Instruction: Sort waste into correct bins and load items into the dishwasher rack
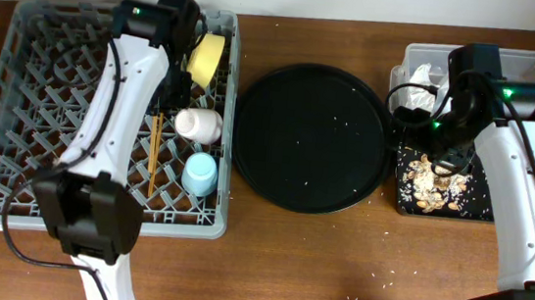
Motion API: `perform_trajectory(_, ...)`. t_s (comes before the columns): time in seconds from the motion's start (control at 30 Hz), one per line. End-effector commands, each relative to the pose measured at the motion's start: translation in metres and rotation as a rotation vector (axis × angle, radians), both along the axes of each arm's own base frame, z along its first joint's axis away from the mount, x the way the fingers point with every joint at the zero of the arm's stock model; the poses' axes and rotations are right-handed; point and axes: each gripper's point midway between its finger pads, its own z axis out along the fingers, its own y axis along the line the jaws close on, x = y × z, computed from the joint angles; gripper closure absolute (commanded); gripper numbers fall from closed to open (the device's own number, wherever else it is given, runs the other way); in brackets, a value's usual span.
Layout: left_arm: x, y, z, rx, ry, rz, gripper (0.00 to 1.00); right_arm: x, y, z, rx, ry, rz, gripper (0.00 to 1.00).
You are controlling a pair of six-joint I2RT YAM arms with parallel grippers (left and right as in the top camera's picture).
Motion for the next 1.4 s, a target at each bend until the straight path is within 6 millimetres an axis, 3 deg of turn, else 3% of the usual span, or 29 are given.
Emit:
perform_trajectory(0.0, -0.001, 0.011, -0.029, 0.032, 0.023, -0.002, 1.0, -0.001, 0.002, -0.002, 0.003, 0.008, -0.001, 0.02)
perform_trajectory(0.07, 0.002, 0.012, -0.047, 0.04, 0.019, -0.001, 0.9, -0.001, 0.002, -0.002, 0.003, 0.008, -0.001, 0.01)
perform_trajectory(0.17, 0.003, 0.015, -0.057, 0.049, 0.017, 0.003, 0.7, -0.001, 0.002, -0.002, 0.003, 0.008, -0.001, 0.02)
perform_trajectory(0.27, 0.004, 0.015, -0.057, 0.047, 0.011, 0.004, 0.36, -0.001, 0.002, -0.002, 0.003, 0.008, -0.001, 0.02)
perform_trajectory(0.37, 0.004, 0.01, -0.05, 0.014, 0.008, 0.003, 0.28, -0.001, 0.002, -0.002, 0.003, 0.008, -0.001, 0.02)
perform_trajectory(0.47, 0.005, 0.001, -0.023, -0.039, -0.013, 0.001, 0.27, -0.001, 0.002, -0.002, 0.003, 0.008, -0.001, 0.02)
perform_trajectory(0.67, 0.013, -0.012, 0.054, -0.134, -0.186, -0.011, 0.26, -0.001, 0.002, -0.002, 0.003, 0.008, -0.001, 0.01)
perform_trajectory(0.7, 0.012, -0.012, 0.063, -0.138, -0.212, -0.014, 0.22, -0.001, 0.002, -0.002, 0.003, 0.008, -0.001, 0.01)
perform_trajectory(0.73, 0.008, -0.011, 0.071, -0.14, -0.231, -0.015, 0.01, -0.001, 0.002, -0.002, 0.003, 0.008, -0.001, 0.01)
perform_trajectory(0.93, 0.006, -0.011, 0.079, -0.144, -0.25, -0.016, 0.01, -0.001, 0.002, -0.002, 0.003, 0.008, -0.001, 0.01)
perform_trajectory(1.07, 0.006, -0.011, 0.079, -0.144, -0.249, -0.016, 0.01, -0.004, 0.006, 0.01, 0.003, -0.032, 0.012, 0.02)
perform_trajectory(1.3, 0.006, -0.011, 0.079, -0.144, -0.249, -0.016, 0.01, -0.046, 0.048, 0.088, 0.028, -0.295, 0.156, 0.01)
perform_trajectory(1.37, 0.006, -0.011, 0.079, -0.144, -0.249, -0.016, 0.01, -0.063, 0.046, 0.113, 0.023, -0.389, 0.167, 0.01)
